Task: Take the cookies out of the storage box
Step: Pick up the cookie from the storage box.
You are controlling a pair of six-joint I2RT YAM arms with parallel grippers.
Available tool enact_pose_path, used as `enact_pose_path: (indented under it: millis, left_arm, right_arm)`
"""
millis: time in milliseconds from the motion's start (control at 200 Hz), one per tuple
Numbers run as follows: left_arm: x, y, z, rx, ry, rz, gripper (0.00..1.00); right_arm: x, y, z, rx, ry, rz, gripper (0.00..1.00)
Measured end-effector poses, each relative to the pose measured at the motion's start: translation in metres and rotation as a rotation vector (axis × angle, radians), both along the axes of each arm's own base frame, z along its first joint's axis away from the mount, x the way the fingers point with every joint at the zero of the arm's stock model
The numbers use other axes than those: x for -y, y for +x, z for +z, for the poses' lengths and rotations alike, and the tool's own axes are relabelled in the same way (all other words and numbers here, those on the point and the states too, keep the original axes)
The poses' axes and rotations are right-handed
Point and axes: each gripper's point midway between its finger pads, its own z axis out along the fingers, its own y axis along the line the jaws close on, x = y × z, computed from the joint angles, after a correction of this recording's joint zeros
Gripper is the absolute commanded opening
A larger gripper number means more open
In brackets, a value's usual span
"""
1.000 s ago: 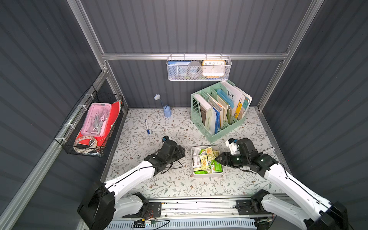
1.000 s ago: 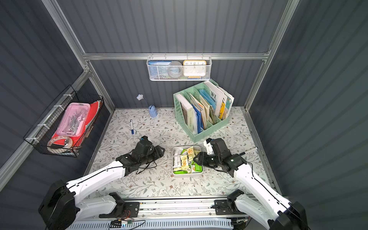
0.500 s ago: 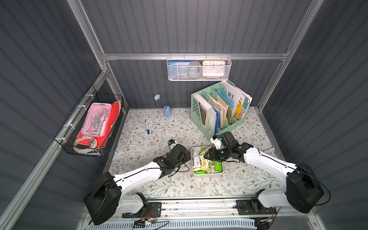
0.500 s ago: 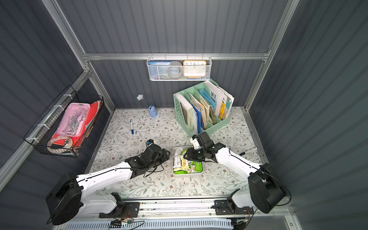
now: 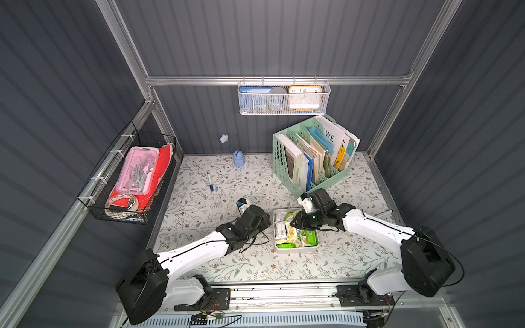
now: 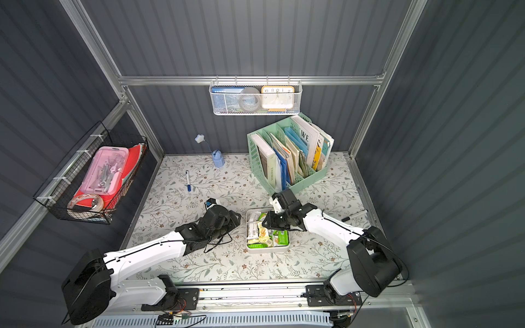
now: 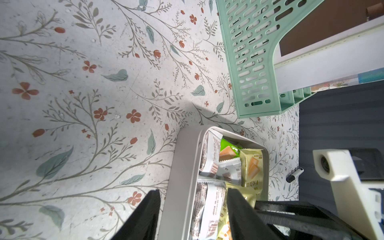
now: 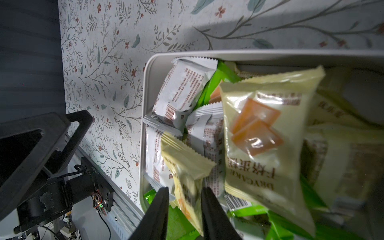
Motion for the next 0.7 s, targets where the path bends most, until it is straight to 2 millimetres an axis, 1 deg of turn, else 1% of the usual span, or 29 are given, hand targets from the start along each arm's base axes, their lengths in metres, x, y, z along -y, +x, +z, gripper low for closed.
enact_pose_path:
  millis: [175, 275, 385, 575, 700]
  left_arm:
    - [-0.001, 0.002, 0.000, -0.002, 0.002, 0.017, 0.56]
    - [-0.002, 0.004, 0.001, 0.000, 0.004, 0.028, 0.56]
    - [-0.003, 0.004, 0.000, -0.001, 0.005, 0.040, 0.56]
    - [-0.008, 0.005, 0.001, 0.004, 0.010, 0.068, 0.57]
    - [-0.013, 0.006, 0.006, 0.017, 0.017, 0.088, 0.57]
  right_arm:
    - [0.001, 0.000, -0.004, -0.002, -0.014, 0.000, 0.24]
    - [0.000, 0.000, -0.008, -0.004, -0.025, 0.004, 0.16]
    - [-0.001, -0.001, -0.009, -0.007, -0.027, 0.009, 0.11]
    - [-0.003, 0.001, -0.007, -0.004, -0.022, 0.003, 0.04]
    - [-0.001, 0.002, 0.004, 0.022, -0.015, -0.011, 0.00]
